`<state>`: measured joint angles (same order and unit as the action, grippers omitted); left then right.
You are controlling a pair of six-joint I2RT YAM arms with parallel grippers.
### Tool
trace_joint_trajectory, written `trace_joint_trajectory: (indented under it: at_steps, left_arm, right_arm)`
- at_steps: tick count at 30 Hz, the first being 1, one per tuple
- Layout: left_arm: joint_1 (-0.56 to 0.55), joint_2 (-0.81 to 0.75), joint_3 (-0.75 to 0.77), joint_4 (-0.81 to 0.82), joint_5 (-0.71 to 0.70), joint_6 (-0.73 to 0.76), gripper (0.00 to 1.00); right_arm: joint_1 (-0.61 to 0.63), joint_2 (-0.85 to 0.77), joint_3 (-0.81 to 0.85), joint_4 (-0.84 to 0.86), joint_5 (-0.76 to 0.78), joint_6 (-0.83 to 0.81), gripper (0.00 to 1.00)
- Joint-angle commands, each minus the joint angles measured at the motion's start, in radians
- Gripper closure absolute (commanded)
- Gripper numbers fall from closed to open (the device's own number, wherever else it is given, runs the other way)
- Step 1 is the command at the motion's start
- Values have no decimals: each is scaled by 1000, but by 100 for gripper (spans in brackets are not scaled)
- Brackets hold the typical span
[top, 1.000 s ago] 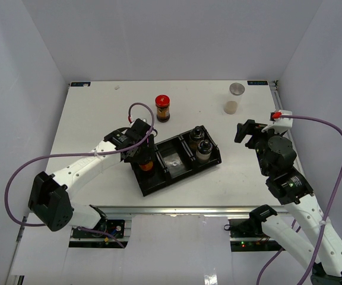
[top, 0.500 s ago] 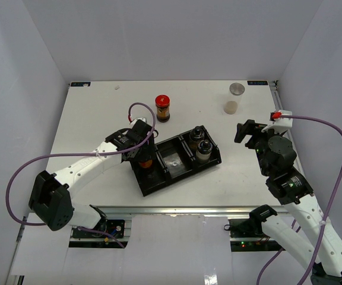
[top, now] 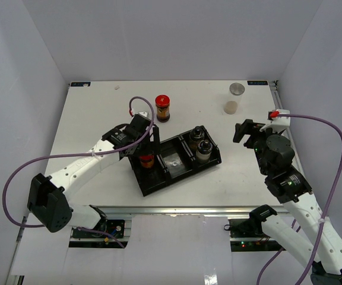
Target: Organize the condiment bottles
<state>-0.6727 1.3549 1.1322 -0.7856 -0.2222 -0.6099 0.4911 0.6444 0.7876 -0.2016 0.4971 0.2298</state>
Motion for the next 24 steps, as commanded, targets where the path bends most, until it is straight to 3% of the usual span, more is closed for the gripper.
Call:
trace_joint_trajectory:
  at_steps: [1, 7, 13, 15, 17, 24]
  left_arm:
    - [-5, -62, 123, -36, 74, 22, 2]
    - [-4, 5, 349, -134, 48, 104, 2]
    - [22, 94, 552, -177, 41, 167, 2]
    - [54, 103, 542, -171, 24, 167, 2]
    - [157, 77, 486, -139, 72, 167, 2]
    - [479, -89, 165, 0, 273, 162, 2]
  right_arm:
    - [-2, 37, 27, 45, -7, -3, 10]
    - [-33, 301, 238, -50, -40, -23, 10]
    - [-164, 517, 414, -79, -148, -8, 10]
    - [-212, 598, 466, -69, -202, -8, 10]
    - [-266, 663, 530, -82, -235, -8, 10]
    - [-345, 889, 677, -56, -287, -26, 10]
